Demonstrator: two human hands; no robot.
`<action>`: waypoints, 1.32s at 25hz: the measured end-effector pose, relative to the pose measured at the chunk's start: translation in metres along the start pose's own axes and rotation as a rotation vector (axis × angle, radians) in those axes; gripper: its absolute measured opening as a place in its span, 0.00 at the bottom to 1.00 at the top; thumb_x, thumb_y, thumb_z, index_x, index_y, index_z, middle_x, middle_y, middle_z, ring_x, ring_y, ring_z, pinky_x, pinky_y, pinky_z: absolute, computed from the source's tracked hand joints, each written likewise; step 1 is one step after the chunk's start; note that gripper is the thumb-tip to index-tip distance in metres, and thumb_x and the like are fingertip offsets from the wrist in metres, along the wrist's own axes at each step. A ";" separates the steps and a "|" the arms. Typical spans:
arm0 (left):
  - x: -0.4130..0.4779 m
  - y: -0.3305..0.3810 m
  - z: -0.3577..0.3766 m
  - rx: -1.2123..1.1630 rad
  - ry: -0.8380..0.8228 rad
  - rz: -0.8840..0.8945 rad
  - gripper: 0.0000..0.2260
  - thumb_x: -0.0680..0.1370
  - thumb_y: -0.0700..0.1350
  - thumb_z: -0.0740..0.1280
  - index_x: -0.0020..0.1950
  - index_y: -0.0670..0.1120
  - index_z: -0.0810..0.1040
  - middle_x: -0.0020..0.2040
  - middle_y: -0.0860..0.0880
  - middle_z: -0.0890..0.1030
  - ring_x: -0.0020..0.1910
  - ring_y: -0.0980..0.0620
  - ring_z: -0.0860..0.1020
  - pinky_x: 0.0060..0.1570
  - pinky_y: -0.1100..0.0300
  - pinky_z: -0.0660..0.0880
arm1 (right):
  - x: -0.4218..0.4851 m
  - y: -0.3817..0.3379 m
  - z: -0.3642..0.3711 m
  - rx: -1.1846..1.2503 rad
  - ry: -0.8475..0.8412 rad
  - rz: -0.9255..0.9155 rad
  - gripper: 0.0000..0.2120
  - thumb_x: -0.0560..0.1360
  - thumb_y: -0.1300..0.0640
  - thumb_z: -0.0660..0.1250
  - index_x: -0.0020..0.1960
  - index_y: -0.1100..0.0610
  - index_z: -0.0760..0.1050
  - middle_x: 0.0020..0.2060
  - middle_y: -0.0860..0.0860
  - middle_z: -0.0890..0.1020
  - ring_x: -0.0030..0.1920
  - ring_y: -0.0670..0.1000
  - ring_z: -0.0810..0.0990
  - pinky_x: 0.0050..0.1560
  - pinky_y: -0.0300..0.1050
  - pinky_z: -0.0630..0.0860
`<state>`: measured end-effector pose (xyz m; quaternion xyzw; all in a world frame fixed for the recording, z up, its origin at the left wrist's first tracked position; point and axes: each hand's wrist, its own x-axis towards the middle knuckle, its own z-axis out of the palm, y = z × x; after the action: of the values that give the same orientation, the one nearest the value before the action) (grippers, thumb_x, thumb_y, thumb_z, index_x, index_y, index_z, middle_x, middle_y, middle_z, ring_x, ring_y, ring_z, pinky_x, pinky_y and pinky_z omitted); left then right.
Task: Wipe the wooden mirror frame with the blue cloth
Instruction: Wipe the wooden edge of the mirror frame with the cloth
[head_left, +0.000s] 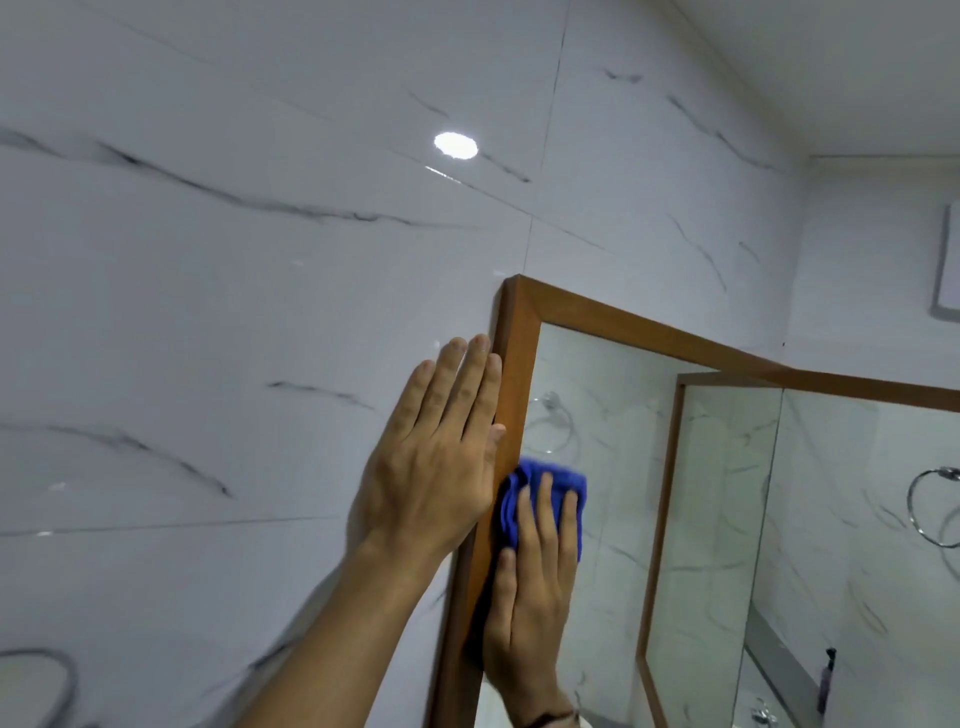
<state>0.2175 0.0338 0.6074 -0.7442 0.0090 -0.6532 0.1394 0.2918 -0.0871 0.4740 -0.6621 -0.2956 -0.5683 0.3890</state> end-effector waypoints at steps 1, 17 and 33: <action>-0.004 0.001 0.000 0.004 -0.003 0.003 0.29 0.94 0.53 0.44 0.92 0.38 0.48 0.92 0.37 0.49 0.91 0.40 0.50 0.90 0.43 0.56 | -0.020 0.001 -0.003 -0.005 -0.014 -0.029 0.27 0.93 0.45 0.46 0.91 0.46 0.53 0.91 0.47 0.57 0.92 0.59 0.51 0.85 0.68 0.58; -0.081 0.027 0.003 -0.004 -0.065 -0.067 0.29 0.93 0.53 0.50 0.90 0.37 0.57 0.91 0.39 0.57 0.90 0.42 0.56 0.89 0.46 0.56 | -0.137 0.014 -0.007 -0.035 -0.150 0.041 0.28 0.93 0.47 0.46 0.91 0.47 0.52 0.91 0.49 0.56 0.92 0.63 0.51 0.84 0.72 0.59; -0.129 0.046 0.015 -0.039 -0.043 -0.096 0.29 0.93 0.52 0.50 0.90 0.37 0.55 0.91 0.39 0.57 0.91 0.42 0.55 0.90 0.47 0.49 | -0.119 0.026 -0.009 -0.073 -0.152 -0.036 0.28 0.92 0.46 0.48 0.91 0.48 0.52 0.92 0.49 0.54 0.92 0.62 0.51 0.86 0.66 0.62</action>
<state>0.2210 0.0181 0.4708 -0.7602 -0.0169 -0.6428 0.0933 0.2873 -0.1027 0.3527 -0.7116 -0.3154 -0.5336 0.3307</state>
